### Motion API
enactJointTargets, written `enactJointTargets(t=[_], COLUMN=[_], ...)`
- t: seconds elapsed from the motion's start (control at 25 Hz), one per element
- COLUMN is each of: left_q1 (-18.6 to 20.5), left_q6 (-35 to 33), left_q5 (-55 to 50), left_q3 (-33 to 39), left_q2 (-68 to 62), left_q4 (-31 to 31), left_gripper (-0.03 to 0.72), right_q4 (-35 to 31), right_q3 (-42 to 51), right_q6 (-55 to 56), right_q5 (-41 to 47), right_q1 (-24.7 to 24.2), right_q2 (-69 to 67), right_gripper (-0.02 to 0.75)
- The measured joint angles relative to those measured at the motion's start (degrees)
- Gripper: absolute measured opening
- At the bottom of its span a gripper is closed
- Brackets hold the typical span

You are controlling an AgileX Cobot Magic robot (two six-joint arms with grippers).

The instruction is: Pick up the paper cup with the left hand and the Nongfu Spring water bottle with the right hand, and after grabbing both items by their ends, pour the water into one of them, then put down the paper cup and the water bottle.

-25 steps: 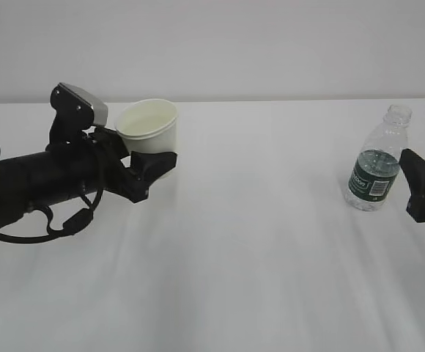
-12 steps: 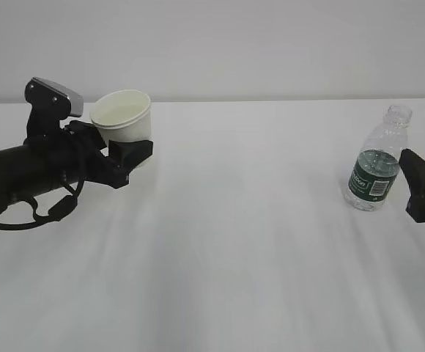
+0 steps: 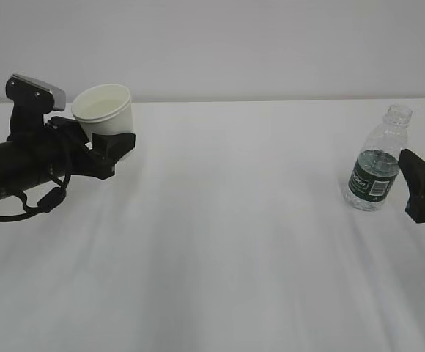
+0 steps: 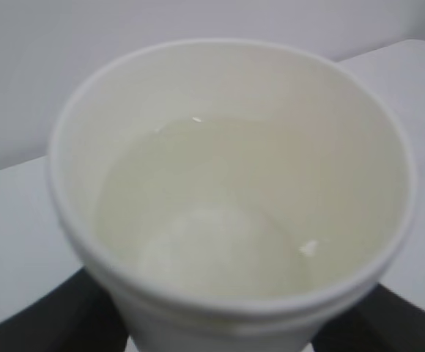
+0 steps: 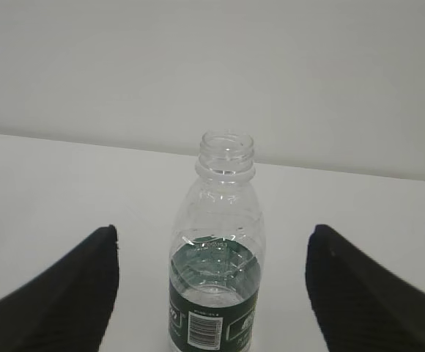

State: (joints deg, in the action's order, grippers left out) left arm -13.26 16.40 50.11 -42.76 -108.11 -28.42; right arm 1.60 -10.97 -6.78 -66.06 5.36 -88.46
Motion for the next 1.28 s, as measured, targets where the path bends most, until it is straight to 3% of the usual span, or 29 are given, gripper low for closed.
enactJointTargets(t=[1.28], left_q1=[0.00], left_q6=[-3.21], left_q5=[3.77], left_q3=[0.00], left_q2=[-6.92], left_q4=[6.96], left_gripper=[0.470], right_q4=[0.58], right_q3=[0.00], right_q6=[0.00], right_q5=[0.08], right_q1=[0.00], right_q2=[0.00], right_gripper=[0.594])
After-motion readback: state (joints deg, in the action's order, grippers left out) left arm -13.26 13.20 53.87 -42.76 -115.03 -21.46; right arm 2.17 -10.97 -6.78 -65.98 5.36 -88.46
